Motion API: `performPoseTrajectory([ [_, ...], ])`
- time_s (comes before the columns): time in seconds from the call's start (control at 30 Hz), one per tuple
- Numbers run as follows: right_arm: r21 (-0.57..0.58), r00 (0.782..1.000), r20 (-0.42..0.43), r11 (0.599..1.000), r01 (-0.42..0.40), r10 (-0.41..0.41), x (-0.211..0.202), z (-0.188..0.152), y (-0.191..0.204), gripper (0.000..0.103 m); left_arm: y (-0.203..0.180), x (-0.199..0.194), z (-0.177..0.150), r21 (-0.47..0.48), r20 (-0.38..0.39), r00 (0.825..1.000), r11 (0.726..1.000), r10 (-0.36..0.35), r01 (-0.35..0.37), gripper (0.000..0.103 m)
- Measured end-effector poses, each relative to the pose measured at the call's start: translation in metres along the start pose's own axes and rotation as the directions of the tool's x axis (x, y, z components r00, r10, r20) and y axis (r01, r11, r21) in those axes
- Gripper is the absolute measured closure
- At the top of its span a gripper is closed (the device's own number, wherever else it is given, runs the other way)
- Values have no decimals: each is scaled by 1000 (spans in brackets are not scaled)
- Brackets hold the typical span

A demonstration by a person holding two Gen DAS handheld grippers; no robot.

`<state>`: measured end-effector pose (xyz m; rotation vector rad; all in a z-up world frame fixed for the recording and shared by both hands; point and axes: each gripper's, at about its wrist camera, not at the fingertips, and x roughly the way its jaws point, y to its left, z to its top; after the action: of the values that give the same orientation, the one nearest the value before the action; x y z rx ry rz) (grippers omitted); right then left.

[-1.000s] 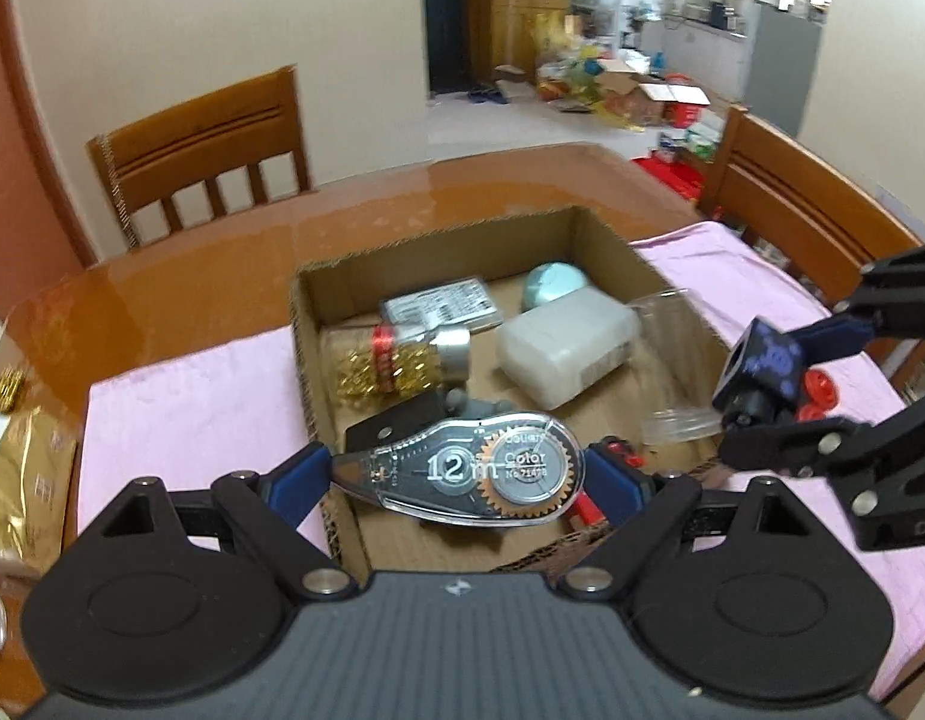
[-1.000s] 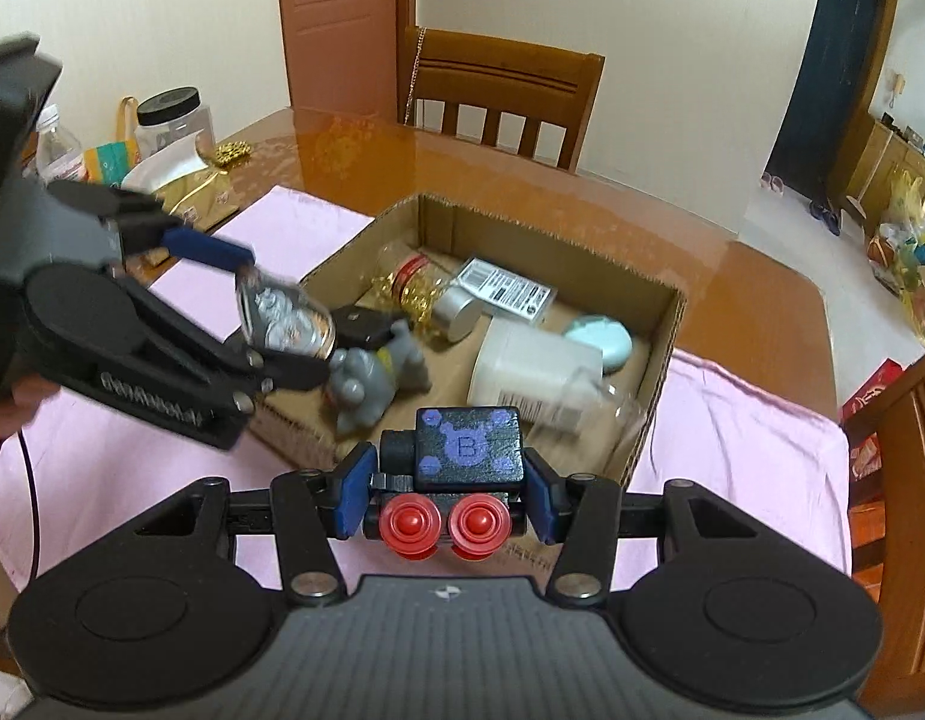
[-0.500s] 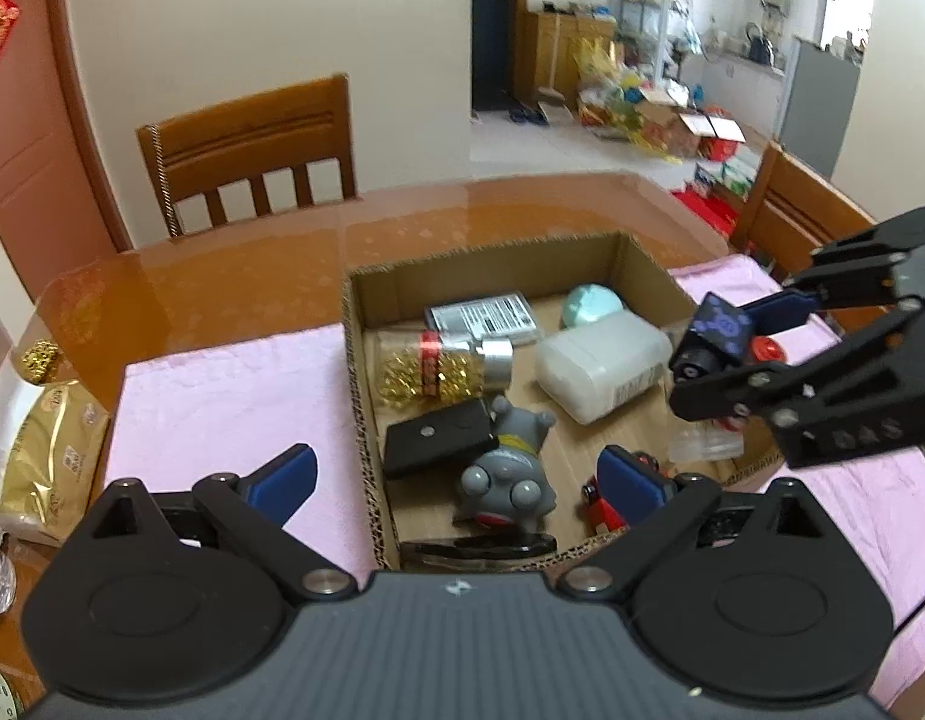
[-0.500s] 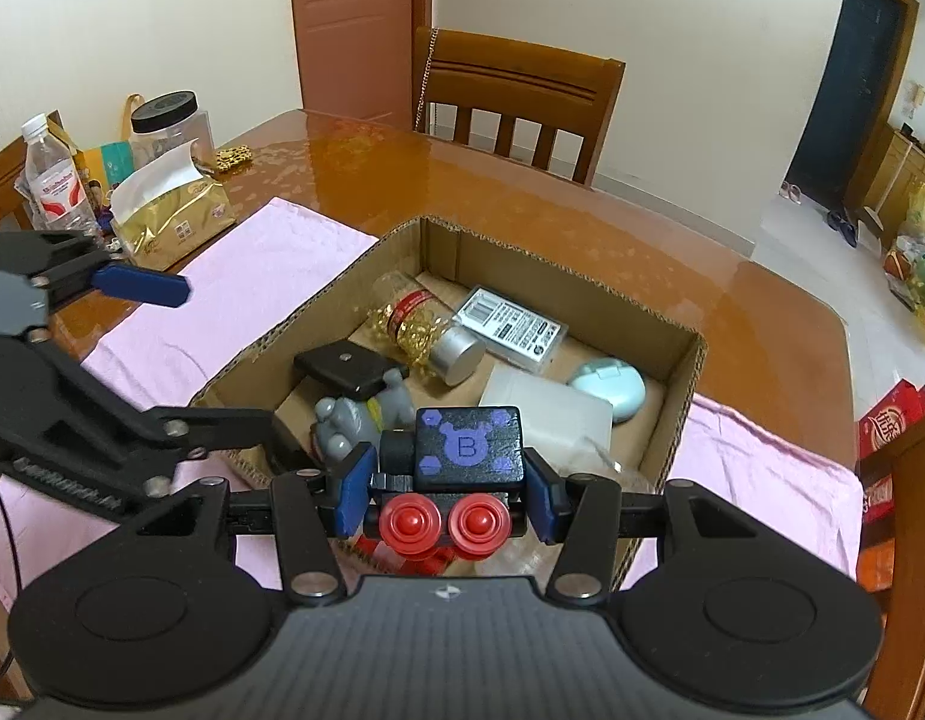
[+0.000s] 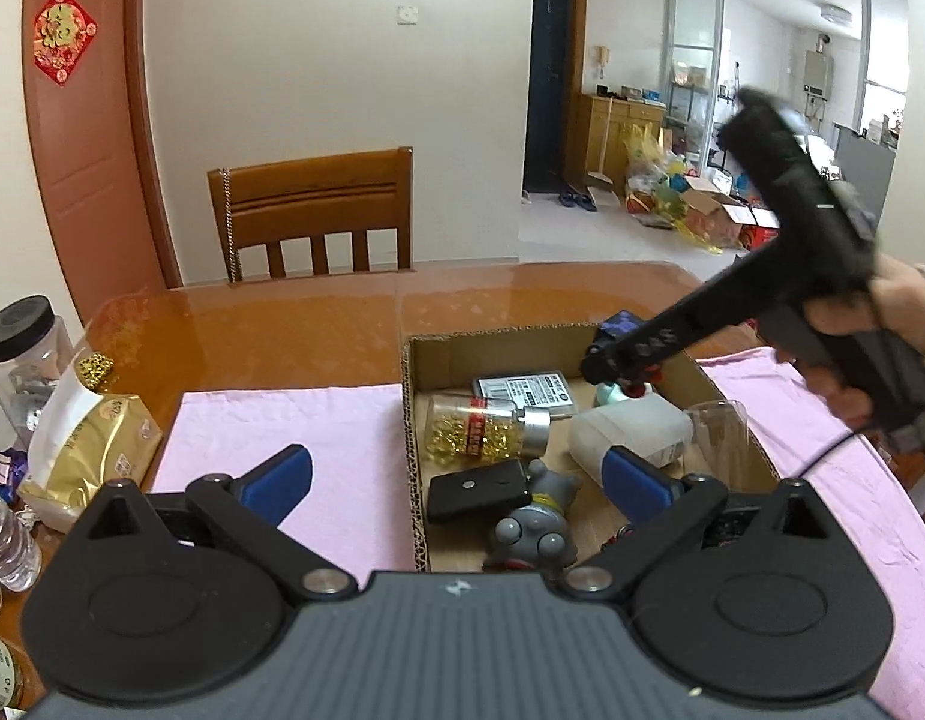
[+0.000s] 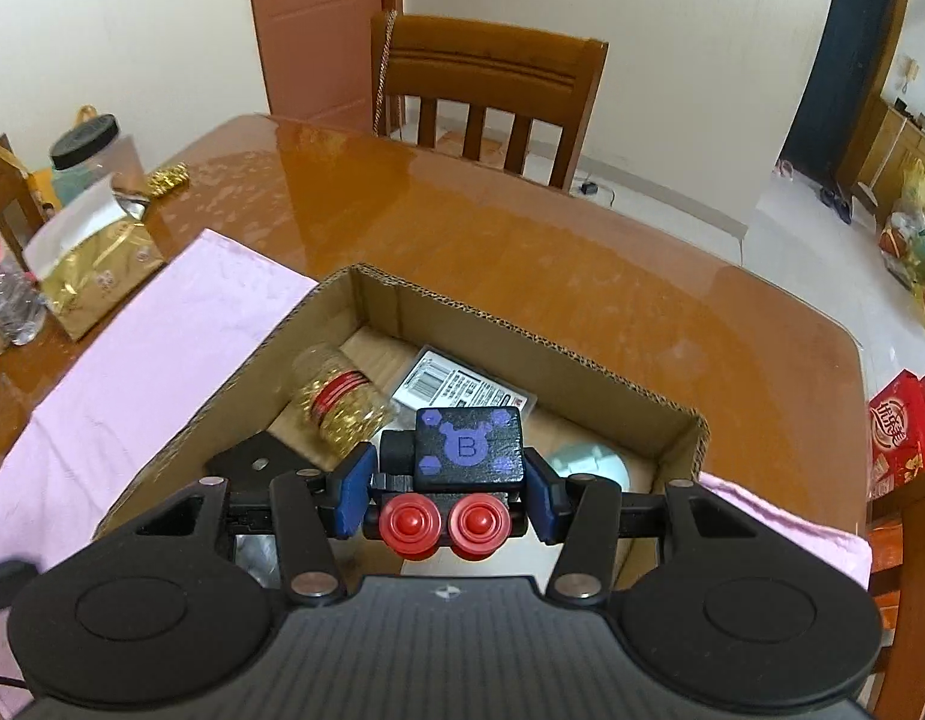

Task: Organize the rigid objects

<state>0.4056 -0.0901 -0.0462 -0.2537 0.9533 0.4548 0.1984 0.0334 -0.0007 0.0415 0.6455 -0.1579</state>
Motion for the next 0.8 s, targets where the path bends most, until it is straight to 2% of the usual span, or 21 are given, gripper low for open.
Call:
performPoseTrajectory([
  [0.2, -3, 999, -40, 1000, 25, -25, 25, 13, -5, 47, 2, -6, -3, -3, 6, 1000, 1000, 20, -20, 1],
  [0.23, 0, 999, -32, 1000, 30, -30, 26, 14, -5, 42, 3, -6, -3, -6, 5, 1000, 1000, 21, -21, 1],
  [0.27, -1, 999, -27, 999, 37, -37, 26, 15, -6, 23, 4, -6, -3, -8, 3, 1000, 1000, 21, -21, 1],
  [0.33, -1, 998, -10, 998, 56, -56, 24, 17, -7, 0, 4, -6, -3, -12, 1, 1000, 1000, 27, -27, 1],
  [0.37, -1, 998, 11, 998, 59, -59, 21, 17, -7, 0, 4, -6, -4, -12, 0, 1000, 1000, 29, -28, 1],
  [0.57, -2, 998, 7, 998, 64, -64, 13, 17, -9, 0, 1, -3, -1, -6, -5, 999, 999, 37, -37, 1],
  [0.8, 8, 998, -1, 998, 59, -59, -10, 1, -4, 0, -3, -4, 2, -4, -22, 999, 1000, 29, -29, 1],
])
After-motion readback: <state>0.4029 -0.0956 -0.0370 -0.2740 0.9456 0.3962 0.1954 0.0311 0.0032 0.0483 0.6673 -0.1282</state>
